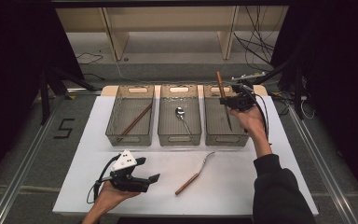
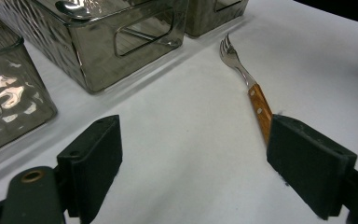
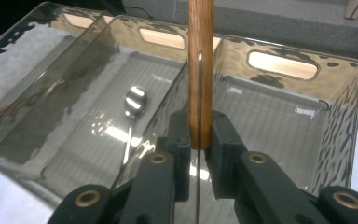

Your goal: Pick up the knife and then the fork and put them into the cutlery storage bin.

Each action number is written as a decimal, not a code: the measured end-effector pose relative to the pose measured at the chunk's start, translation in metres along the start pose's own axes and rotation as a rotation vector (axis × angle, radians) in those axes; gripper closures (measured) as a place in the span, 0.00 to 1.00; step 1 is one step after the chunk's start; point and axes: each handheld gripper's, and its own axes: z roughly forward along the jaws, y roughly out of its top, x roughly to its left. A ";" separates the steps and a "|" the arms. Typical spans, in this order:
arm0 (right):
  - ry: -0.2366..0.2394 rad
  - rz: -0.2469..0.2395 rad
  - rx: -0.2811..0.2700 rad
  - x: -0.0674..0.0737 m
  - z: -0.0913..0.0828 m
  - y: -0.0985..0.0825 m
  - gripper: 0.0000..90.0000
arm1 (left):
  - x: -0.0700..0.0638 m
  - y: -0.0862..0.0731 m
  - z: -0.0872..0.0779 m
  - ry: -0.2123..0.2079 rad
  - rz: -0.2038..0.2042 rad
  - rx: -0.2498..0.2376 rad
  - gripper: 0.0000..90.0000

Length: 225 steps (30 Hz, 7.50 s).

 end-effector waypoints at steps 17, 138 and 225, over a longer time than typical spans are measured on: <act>-0.115 0.041 0.055 -0.025 0.032 -0.008 0.90 | 0.002 -0.002 0.001 0.000 -0.007 0.006 0.20; 0.207 -0.180 -0.151 0.062 -0.072 -0.185 0.31 | -0.077 0.030 0.099 -0.092 0.169 0.486 0.66; -0.119 -1.331 -0.169 0.187 -0.032 -0.235 0.63 | -0.057 0.059 0.044 -0.280 0.211 0.500 0.90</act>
